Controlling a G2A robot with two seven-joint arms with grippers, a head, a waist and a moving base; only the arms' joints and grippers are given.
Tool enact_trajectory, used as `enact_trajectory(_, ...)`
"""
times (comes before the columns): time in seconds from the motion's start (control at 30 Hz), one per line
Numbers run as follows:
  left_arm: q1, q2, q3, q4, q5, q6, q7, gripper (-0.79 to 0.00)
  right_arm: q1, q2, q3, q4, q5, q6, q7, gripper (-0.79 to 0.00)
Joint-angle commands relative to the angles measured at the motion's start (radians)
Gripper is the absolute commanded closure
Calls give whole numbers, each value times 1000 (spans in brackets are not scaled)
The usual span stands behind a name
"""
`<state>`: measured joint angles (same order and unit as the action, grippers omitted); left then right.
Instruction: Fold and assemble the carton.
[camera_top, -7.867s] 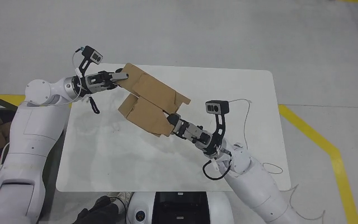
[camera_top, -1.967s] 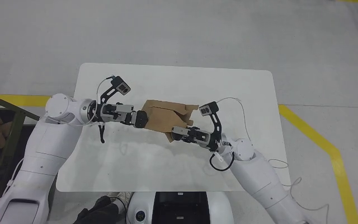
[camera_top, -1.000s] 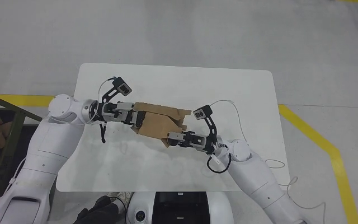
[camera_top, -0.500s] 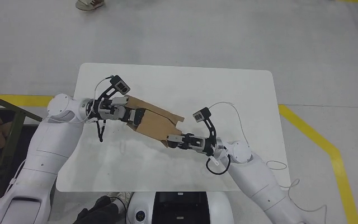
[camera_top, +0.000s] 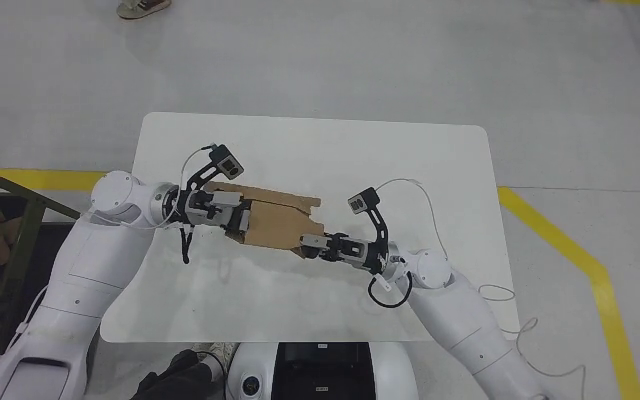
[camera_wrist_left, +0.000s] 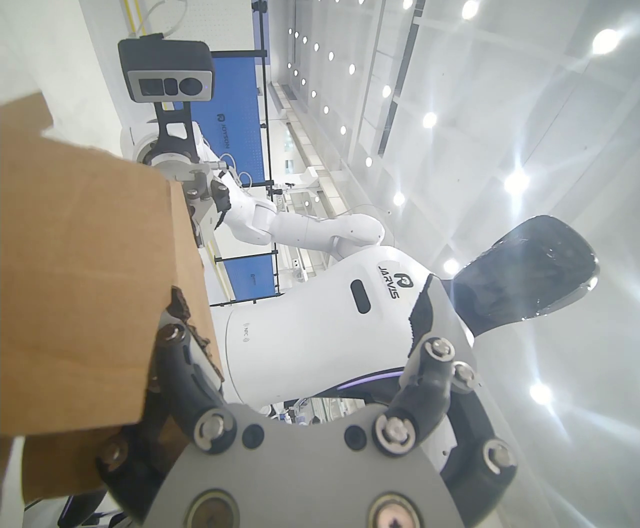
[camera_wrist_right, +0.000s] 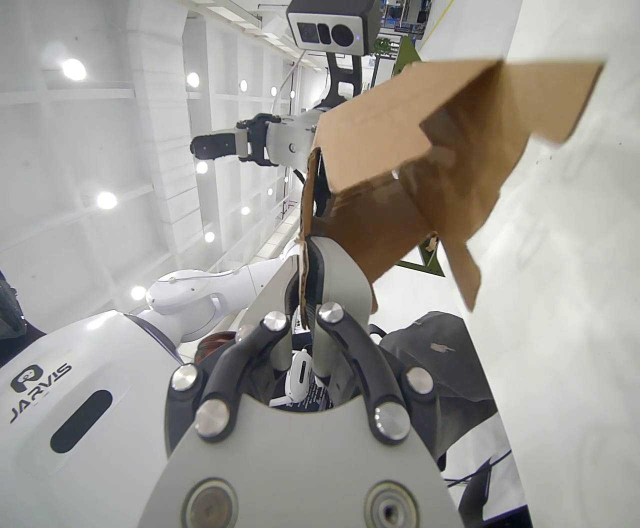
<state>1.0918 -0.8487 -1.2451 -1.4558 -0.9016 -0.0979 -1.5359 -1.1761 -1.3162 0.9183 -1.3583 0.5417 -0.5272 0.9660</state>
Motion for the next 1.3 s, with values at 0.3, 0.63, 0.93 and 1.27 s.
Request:
enact_trajectory(0.3, 4, 26, 4, 14, 24, -65, 0, -723, -1, -1, 5, -3, 5, -3, -16, 0)
enact_trajectory(0.63, -4, 28, 13, 37, 80, -108, 0, -369, -11, -2, 7, -10, 13, -7, -28, 0)
enact_trajectory(0.93, -8, 24, 10, 44, 121, -135, 8, -357, -19, -4, 7, -17, 3, -5, -59, 0)
enact_trajectory(1.27, 0, 21, 8, 39, 184, -172, 29, -274, -28, -6, -2, -74, -34, 33, -104, 0)
